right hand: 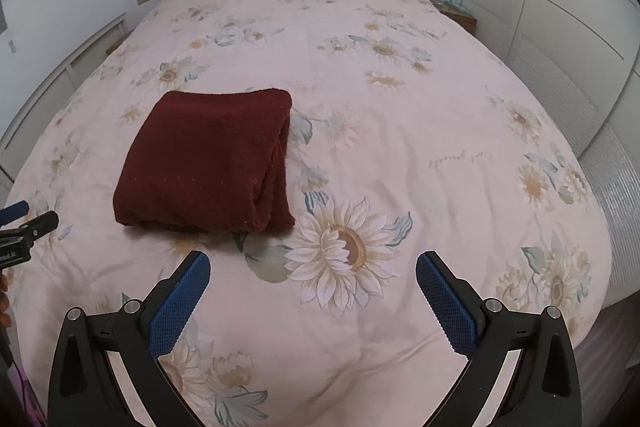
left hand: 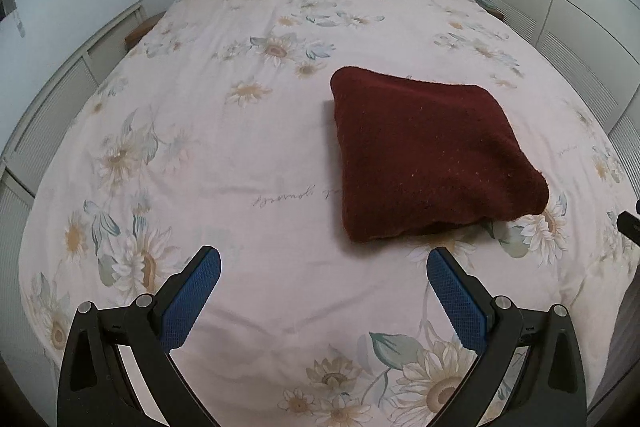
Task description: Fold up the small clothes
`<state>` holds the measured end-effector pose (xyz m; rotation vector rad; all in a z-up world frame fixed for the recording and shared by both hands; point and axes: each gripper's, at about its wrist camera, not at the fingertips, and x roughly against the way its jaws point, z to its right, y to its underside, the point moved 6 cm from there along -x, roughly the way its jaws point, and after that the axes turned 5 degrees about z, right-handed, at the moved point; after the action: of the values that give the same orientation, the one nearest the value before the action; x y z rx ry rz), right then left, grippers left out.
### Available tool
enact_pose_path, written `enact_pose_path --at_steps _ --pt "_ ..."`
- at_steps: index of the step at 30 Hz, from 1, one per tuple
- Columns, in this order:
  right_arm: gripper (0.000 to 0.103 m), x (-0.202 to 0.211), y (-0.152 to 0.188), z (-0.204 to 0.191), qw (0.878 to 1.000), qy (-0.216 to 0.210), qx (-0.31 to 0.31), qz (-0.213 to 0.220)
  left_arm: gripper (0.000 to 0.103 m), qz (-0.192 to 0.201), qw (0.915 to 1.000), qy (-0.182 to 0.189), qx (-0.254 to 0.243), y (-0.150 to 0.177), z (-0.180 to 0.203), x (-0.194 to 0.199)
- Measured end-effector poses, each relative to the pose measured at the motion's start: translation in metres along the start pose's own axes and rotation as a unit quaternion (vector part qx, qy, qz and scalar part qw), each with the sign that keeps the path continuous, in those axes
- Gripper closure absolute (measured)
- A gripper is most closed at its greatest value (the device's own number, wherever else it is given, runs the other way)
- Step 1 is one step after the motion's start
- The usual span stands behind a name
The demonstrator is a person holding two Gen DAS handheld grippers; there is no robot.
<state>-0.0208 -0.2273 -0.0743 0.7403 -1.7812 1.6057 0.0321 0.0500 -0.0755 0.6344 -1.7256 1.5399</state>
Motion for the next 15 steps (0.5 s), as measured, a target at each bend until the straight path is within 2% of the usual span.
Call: enact_pose_path --at_steps 15 --pt "0.0 0.001 0.003 0.007 1.0 0.008 0.002 -0.006 0.001 -0.021 0.9997 -0.015 0.001 0.011 -0.001 -0.006"
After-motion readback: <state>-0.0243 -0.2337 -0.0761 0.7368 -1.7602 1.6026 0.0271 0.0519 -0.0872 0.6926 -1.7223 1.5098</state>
